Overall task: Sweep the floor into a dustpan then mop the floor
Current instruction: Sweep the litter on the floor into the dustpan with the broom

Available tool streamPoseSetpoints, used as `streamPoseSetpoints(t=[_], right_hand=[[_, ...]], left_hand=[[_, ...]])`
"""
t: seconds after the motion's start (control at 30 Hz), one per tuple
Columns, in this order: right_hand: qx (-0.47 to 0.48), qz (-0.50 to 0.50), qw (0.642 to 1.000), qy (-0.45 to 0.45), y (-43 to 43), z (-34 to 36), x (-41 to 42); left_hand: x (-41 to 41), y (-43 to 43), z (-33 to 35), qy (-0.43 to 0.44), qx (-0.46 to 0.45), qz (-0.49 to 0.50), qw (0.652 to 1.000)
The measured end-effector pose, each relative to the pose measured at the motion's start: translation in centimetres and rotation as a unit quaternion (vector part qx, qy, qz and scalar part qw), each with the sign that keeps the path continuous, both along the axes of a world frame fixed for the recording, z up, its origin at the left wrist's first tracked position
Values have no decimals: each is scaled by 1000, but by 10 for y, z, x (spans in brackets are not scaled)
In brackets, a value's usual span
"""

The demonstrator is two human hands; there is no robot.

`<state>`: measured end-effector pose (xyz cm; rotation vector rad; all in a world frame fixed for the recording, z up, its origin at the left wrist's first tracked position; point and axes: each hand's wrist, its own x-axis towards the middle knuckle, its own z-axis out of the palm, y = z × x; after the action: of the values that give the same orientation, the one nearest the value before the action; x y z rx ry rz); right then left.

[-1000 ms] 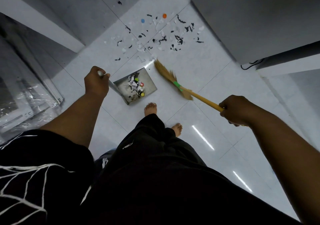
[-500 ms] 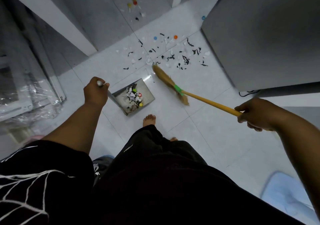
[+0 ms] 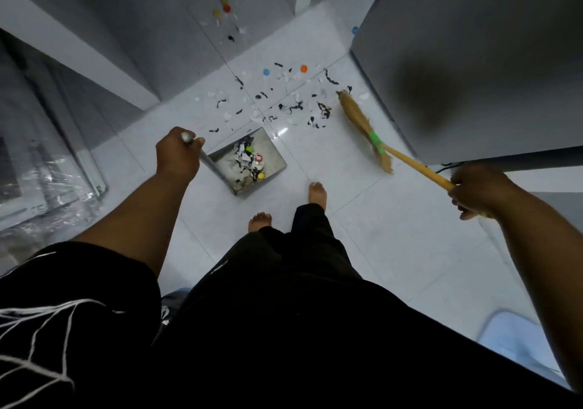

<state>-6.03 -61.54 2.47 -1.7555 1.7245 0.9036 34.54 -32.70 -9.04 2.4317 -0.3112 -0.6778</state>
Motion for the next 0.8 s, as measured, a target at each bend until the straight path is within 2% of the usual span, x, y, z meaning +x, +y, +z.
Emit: streamPoseSetpoints(t=[0.3,0.5,0.8], right_hand=[[-15,-12,999,43,-94,-32,-35],[32,-93,995,13,-125,-81,-10],[69,47,995,-45,-147,-110,93]], left_hand=[[-29,-87,1,-10,19,8,1000],[-37,-103,3,-8,23,54,998],[-45,-75,6,-14,46,107,993]])
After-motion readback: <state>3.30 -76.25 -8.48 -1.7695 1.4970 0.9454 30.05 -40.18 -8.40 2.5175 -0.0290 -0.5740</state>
